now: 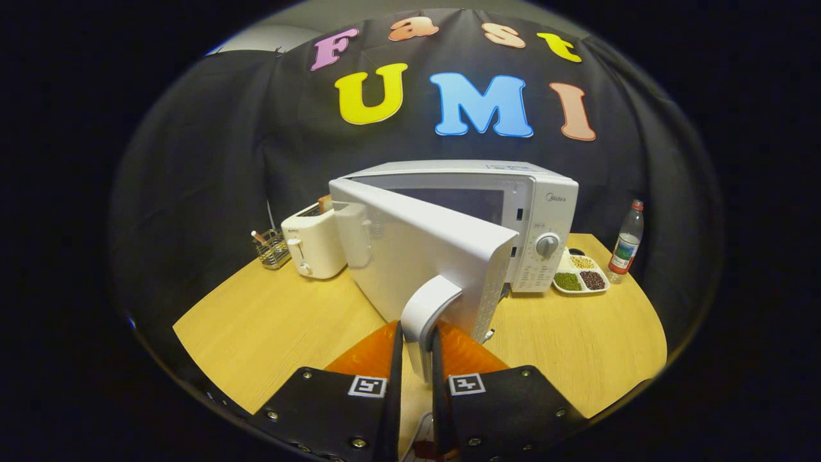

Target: Open the microwave, put the food inside, and close the microwave door.

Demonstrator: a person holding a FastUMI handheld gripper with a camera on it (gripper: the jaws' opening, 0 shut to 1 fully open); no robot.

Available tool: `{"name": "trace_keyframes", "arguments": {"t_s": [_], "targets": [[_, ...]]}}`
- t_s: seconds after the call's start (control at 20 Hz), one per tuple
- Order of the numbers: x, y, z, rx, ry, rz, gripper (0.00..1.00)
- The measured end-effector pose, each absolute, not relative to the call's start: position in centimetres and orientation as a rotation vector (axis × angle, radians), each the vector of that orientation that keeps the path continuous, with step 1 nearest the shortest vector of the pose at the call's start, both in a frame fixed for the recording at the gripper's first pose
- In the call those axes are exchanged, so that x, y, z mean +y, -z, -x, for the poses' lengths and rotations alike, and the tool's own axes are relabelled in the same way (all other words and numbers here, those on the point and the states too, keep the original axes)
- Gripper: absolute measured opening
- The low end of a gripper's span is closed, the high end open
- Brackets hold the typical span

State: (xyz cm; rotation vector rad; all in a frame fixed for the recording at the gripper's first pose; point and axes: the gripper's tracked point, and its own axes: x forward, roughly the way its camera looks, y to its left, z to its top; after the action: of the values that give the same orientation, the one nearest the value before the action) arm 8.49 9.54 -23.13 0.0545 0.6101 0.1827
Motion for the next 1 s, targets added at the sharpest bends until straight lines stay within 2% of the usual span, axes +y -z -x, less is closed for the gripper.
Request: {"name": "trace_keyframes", "arguments": {"t_s": [0.2, 0.35, 0.65, 0.7, 0.8, 1.0], "targets": [[13.3, 22.8, -6.2, 0.625, -0.221, -0.091, 0.21], [15.8, 22.4, -4.8, 0.607, -0.242, -0.087, 0.31], [21.5, 22.5, -1.8, 0.605, -0.291, -0.130, 0.33], [22.7, 22.6, -1.1, 0.606, -0.319, -0.136, 0.35], [25.0, 23.2, -0.1, 0.617, -0.359, -0.129, 0.49], [29.2, 22.9, 2.0, 0.608, -0.473, -0.108, 0.49]]}}
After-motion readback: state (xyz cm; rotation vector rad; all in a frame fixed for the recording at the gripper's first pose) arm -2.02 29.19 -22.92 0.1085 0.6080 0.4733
